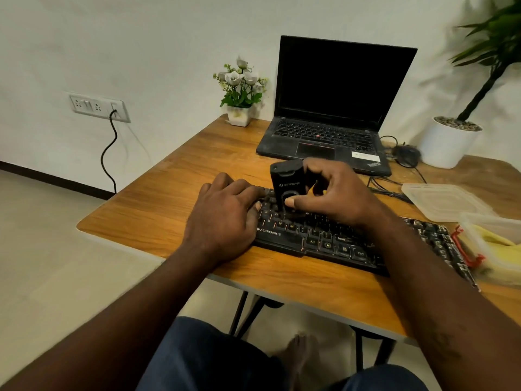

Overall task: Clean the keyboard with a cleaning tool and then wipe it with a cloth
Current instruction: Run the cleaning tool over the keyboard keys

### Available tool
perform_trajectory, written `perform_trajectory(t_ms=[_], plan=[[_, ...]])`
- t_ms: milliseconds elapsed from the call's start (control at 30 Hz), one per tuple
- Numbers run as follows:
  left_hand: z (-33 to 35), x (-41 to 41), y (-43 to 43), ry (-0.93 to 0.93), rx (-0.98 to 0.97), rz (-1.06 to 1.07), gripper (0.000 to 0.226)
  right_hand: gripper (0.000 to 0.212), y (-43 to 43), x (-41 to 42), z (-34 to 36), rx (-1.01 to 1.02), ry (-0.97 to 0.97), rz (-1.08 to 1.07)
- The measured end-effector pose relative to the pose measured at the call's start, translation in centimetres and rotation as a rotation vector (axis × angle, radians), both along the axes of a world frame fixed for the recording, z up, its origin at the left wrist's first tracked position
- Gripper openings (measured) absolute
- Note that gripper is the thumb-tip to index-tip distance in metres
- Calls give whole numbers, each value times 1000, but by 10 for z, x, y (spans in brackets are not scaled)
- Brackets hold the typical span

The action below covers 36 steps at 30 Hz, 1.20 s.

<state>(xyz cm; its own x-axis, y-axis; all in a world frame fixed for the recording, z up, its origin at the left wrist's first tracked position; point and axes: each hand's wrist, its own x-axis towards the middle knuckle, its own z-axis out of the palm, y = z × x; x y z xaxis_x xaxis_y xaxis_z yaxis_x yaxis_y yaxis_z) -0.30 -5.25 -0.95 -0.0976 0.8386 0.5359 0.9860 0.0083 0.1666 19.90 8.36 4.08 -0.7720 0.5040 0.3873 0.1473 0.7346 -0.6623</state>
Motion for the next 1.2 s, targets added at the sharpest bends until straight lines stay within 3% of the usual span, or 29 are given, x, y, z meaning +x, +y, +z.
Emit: perform_trajectory(t_ms=[133,633,1200], plan=[[0,0,0,3,1,-2,39,40,-4,-9,-1,59,-26,55],[2,1,-1,-9,-11,-2,41,44,4,6,9,-76,-99,110],[2,0,-1,-14,-6,0,42,40,6,7,8,-34,-111,52]])
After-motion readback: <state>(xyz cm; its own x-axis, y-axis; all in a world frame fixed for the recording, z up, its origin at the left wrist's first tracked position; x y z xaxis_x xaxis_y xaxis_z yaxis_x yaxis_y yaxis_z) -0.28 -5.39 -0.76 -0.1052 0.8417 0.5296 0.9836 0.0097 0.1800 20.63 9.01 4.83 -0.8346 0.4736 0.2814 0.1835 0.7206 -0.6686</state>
